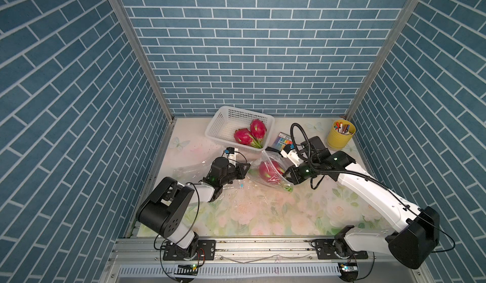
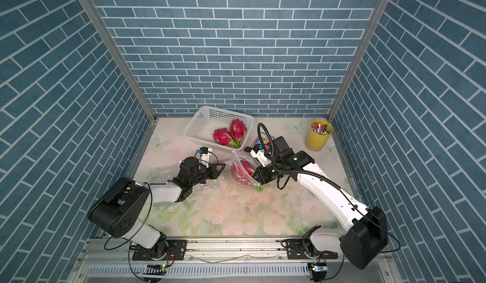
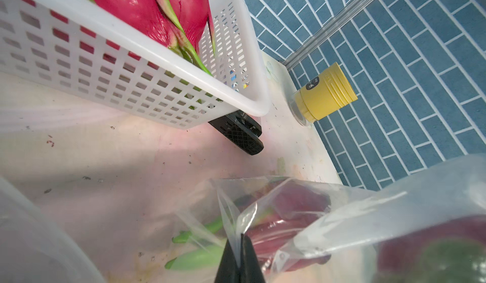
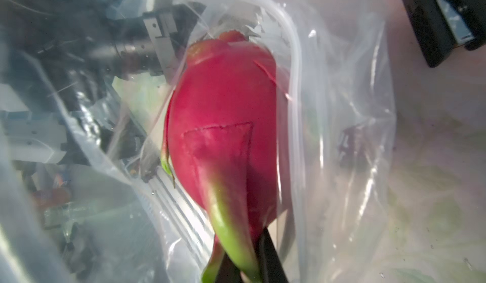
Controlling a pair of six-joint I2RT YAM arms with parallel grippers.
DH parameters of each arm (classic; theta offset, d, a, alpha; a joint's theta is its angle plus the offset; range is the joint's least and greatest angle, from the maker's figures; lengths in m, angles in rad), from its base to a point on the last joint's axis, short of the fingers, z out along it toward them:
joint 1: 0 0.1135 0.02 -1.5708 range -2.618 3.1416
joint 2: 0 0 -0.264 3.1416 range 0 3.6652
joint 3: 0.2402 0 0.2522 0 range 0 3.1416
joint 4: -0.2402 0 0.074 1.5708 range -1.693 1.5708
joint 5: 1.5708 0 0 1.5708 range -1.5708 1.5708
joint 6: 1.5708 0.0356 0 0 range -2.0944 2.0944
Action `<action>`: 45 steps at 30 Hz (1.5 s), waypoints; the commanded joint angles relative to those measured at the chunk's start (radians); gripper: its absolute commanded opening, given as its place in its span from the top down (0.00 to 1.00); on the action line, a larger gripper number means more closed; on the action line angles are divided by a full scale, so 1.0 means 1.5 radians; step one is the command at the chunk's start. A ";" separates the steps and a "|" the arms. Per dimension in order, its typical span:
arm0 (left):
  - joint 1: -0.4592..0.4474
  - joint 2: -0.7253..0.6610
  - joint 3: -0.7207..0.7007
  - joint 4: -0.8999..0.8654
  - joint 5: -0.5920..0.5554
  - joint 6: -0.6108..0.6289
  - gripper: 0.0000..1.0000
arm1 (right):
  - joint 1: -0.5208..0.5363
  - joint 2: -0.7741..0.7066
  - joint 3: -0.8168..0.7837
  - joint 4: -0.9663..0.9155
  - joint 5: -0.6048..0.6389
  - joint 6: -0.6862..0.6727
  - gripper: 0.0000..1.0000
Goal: Open the zip-top bag and take out the dragon fruit
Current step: Pick up the dragon fruit from the zipper food storage bag, then place the dragon fruit in the basket.
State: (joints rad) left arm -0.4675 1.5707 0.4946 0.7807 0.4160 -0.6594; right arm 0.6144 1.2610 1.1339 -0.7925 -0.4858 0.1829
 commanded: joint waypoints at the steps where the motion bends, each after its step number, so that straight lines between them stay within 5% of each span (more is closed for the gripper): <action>1: 0.014 0.009 -0.005 -0.030 -0.026 0.022 1.00 | -0.012 -0.051 0.025 -0.026 0.031 -0.016 1.00; 34: 0.025 -0.001 -0.010 -0.053 -0.027 0.035 1.00 | -0.029 -0.118 0.142 -0.013 0.364 -0.046 1.00; 36: 0.025 -0.004 -0.004 -0.064 -0.026 0.039 0.94 | -0.029 -0.099 0.154 0.005 0.356 -0.050 1.00; 41: 0.029 -0.047 0.008 -0.110 -0.028 0.042 0.48 | -0.029 -0.015 0.204 0.049 0.343 -0.061 1.00; 45: 0.037 -0.121 0.008 -0.152 -0.057 0.042 0.22 | -0.029 0.063 0.248 0.089 0.313 -0.072 1.00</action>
State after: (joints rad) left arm -0.4248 1.4609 0.4866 0.6003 0.3641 -0.6136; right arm 0.5747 1.3010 1.4570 -0.7422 0.0116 0.1284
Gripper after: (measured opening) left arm 0.746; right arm 0.116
